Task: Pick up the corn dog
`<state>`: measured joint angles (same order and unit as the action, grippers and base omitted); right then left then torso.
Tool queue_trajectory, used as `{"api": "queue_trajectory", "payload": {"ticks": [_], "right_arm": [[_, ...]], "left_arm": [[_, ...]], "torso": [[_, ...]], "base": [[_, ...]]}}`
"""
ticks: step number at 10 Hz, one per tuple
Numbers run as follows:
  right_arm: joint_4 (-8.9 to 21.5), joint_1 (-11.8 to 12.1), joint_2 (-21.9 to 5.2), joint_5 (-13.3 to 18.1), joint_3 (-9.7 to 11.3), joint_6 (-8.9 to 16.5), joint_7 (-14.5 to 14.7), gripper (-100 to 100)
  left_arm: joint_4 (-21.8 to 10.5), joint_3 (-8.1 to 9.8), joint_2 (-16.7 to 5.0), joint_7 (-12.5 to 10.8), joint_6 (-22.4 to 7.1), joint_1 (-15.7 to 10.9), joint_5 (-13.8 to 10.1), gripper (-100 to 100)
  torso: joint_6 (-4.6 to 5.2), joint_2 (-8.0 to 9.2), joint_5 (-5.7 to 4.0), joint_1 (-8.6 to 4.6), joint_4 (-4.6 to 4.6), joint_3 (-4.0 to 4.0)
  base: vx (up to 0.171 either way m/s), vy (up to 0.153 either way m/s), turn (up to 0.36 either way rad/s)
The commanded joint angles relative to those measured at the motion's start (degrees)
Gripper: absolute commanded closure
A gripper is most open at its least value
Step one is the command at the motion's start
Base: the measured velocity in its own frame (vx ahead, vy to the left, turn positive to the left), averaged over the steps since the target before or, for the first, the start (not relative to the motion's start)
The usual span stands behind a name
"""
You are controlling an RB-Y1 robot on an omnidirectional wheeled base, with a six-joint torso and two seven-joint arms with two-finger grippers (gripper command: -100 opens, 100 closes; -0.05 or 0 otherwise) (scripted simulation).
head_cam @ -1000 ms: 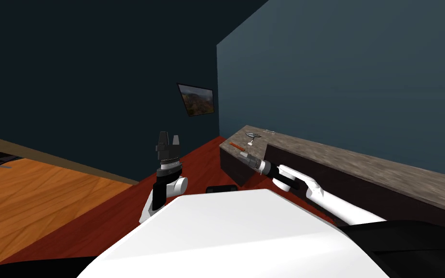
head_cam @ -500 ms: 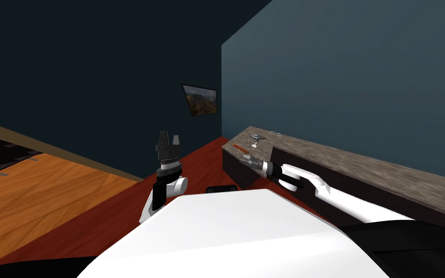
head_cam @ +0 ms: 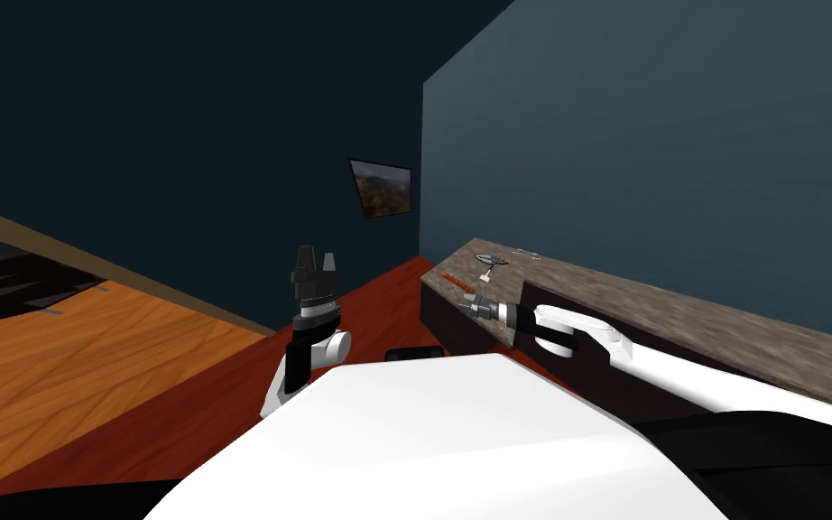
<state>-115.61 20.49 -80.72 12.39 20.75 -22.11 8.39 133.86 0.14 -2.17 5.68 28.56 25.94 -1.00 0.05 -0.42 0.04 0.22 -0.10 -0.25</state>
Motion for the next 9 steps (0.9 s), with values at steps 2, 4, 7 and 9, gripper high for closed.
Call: {"api": "queue_trajectory", "payload": {"ticks": [2,4,7,9], "right_arm": [[3.1,0.4,-4.0,0.8,0.8,-0.5,-0.2,-100],[5.0,1.1,-7.1,1.4,1.6,-0.1,-0.4,-100],[6.8,1.8,-11.1,2.1,2.3,0.2,-0.7,-100],[8.5,2.8,-14.6,2.7,3.1,0.5,-1.0,-100]], "left_arm": [[0.0,0.00,0.0,0.0,0.0,0.0,0.0,0],[0.0,0.00,0.0,0.0,0.0,0.0,0.0,0],[0.0,0.00,0.0,0.0,0.0,0.0,0.0,0],[0.0,0.00,0.0,0.0,0.0,0.0,0.0,0]], "torso": [[0.01,0.14,-0.02,-0.08,0.03,0.08],[0.00,0.05,-0.01,-0.07,0.01,0.03],[0.02,0.15,-0.01,-0.07,0.03,0.08],[0.00,0.07,-0.01,-0.04,0.01,0.04]], "base": [[0.070,0.029,0.067],[0.096,0.046,0.088],[0.082,0.037,0.049],[0.100,0.045,0.091]]}}
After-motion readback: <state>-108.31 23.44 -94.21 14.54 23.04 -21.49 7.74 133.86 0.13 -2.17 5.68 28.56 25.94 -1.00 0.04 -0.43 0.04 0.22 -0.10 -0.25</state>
